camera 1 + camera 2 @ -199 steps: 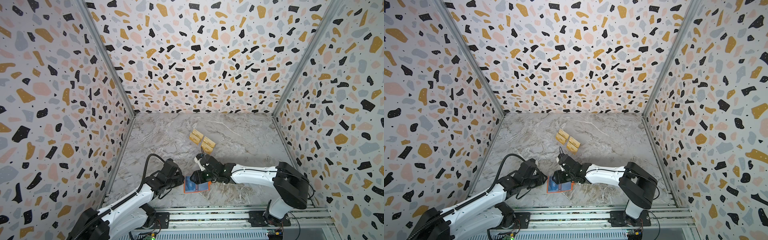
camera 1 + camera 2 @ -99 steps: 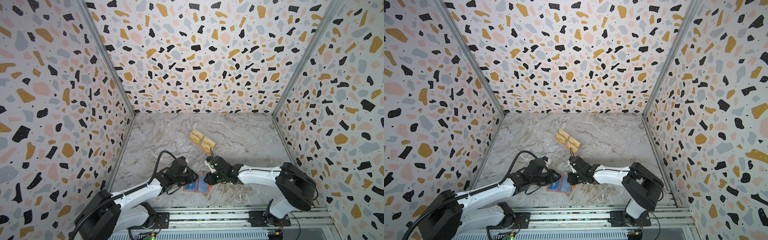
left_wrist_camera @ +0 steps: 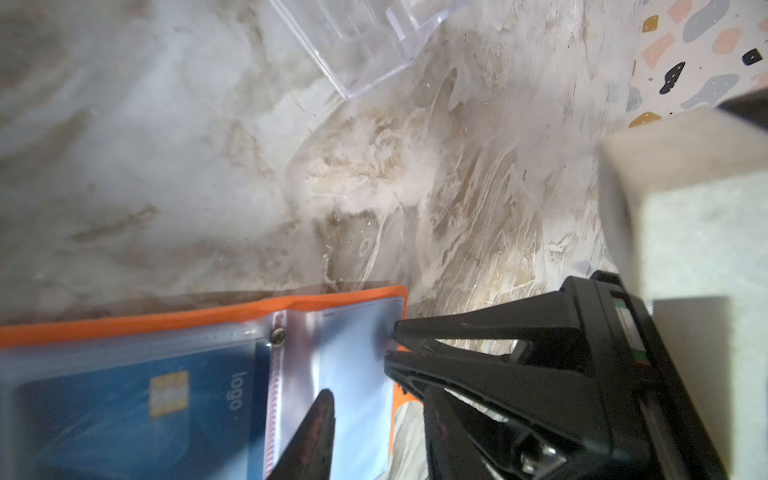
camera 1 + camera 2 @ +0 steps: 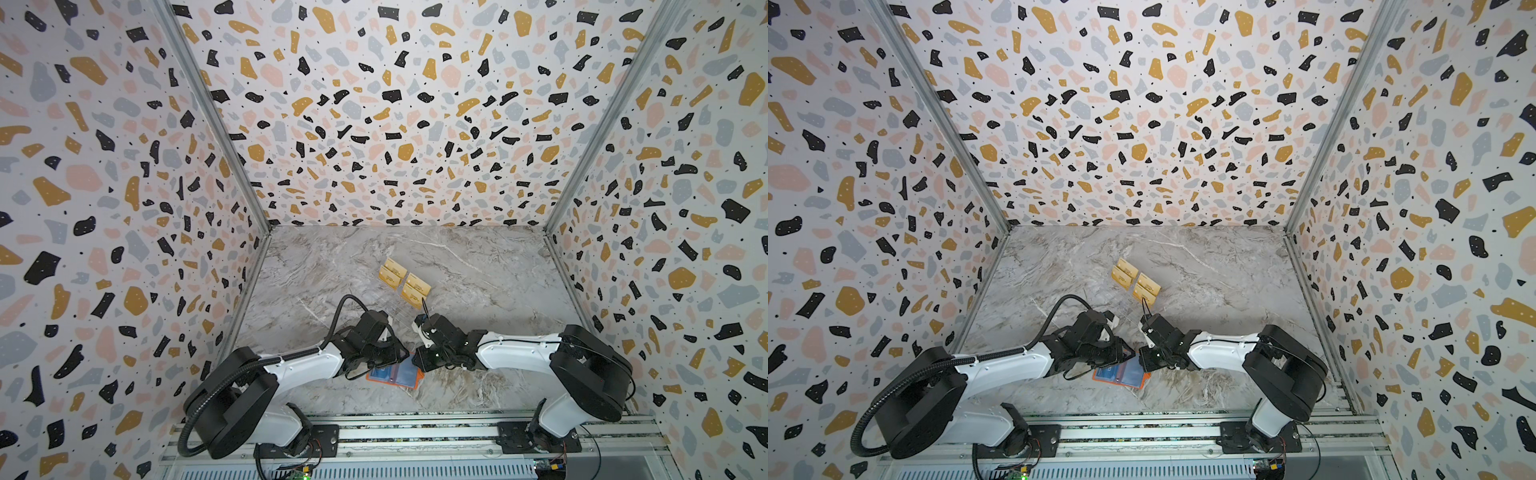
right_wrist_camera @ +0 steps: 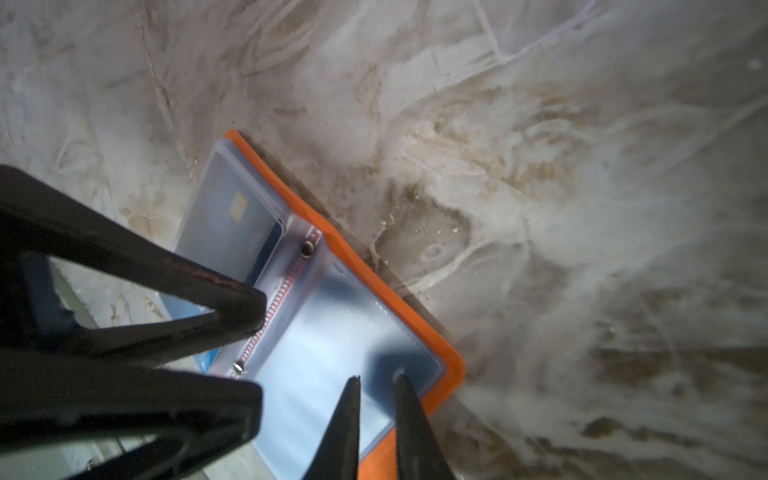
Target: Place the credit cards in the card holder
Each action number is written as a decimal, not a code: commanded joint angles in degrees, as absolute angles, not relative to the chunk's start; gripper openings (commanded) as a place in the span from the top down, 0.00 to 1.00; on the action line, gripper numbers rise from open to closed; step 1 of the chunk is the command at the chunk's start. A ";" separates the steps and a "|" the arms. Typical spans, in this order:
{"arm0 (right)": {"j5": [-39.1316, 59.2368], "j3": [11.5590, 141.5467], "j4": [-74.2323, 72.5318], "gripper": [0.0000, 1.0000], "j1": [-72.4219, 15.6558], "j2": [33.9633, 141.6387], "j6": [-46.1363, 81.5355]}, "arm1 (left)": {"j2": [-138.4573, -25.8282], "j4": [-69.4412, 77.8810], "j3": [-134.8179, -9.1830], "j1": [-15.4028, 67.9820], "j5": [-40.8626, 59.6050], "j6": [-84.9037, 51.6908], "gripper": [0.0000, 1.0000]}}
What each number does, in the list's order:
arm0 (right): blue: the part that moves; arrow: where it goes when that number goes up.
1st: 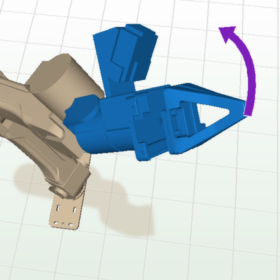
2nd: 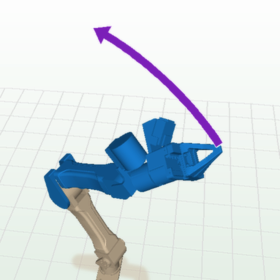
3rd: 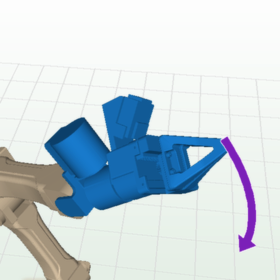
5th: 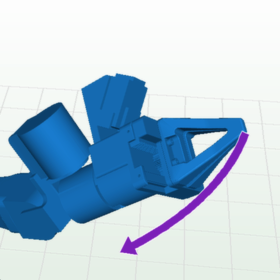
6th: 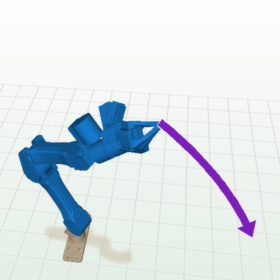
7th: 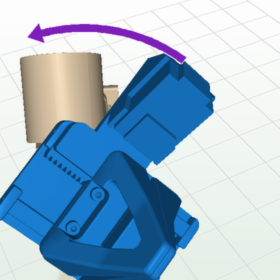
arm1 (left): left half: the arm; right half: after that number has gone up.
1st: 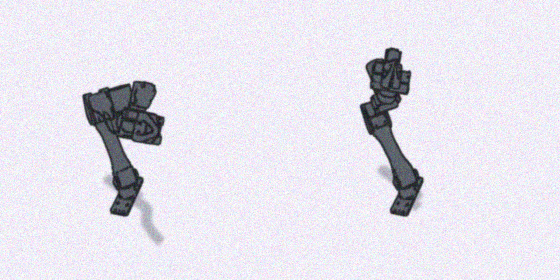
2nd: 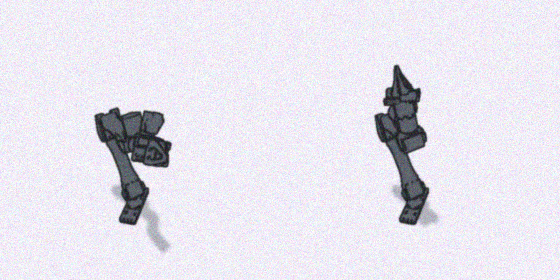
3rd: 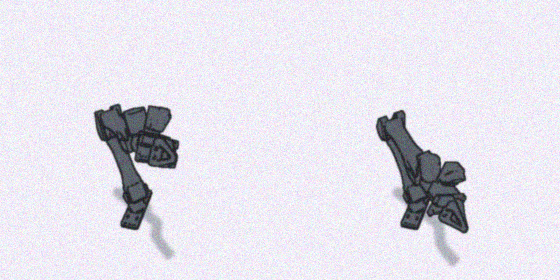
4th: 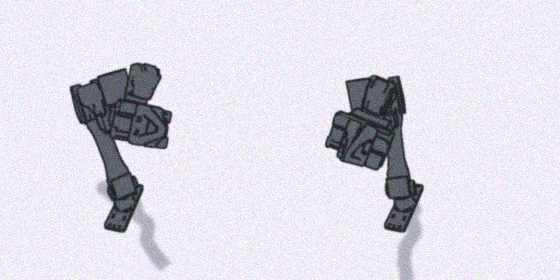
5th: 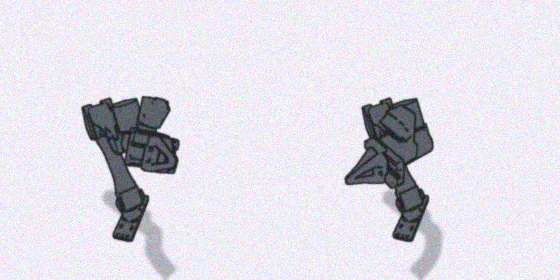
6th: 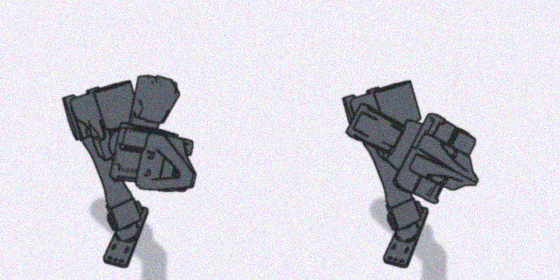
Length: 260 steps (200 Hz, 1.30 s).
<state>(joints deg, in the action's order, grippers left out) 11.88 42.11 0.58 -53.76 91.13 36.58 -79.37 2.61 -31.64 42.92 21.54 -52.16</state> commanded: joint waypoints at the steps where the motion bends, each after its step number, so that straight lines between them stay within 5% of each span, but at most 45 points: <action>1: 10.38 41.59 1.10 0.82 -53.44 91.75 35.53 | -80.12 0.83 -32.34 43.22 22.98 -48.51 0.62; 165: 10.35 40.61 -0.89 0.84 -53.15 92.61 36.35 | -83.62 9.32 -27.45 43.14 30.47 -49.52 0.67; 260: 11.03 42.07 1.80 0.84 -50.70 84.04 36.29 | -84.76 13.97 -26.11 43.14 28.51 -52.60 0.88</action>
